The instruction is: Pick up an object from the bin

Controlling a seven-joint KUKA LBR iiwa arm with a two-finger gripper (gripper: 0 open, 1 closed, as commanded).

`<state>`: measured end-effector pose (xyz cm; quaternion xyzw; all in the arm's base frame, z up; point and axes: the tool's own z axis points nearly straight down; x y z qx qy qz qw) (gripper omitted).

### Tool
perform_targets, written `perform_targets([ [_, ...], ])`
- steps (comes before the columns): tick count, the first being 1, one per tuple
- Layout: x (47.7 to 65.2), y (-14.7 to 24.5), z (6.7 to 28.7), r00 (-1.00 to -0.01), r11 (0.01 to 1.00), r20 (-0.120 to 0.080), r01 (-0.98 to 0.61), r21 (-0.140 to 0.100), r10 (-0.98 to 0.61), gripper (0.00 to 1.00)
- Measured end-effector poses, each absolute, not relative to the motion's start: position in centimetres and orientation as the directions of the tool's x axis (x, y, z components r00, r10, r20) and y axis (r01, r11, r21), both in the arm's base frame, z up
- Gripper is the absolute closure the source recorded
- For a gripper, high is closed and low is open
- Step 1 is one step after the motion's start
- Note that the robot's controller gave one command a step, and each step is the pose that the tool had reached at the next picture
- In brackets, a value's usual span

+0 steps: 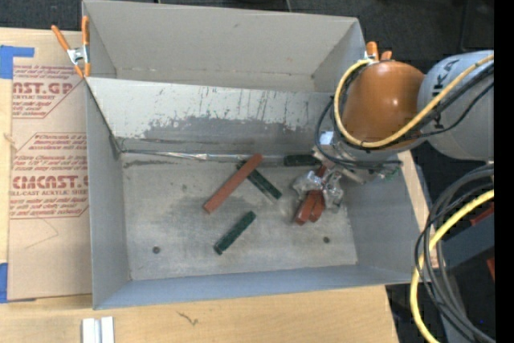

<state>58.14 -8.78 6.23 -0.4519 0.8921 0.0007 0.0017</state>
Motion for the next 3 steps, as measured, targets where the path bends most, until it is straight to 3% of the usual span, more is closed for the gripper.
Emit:
perform_targets([
  [3,58.2,-8.6,9.2,-0.600,0.600,-0.003,-0.800,0.000,-0.800,1.00],
])
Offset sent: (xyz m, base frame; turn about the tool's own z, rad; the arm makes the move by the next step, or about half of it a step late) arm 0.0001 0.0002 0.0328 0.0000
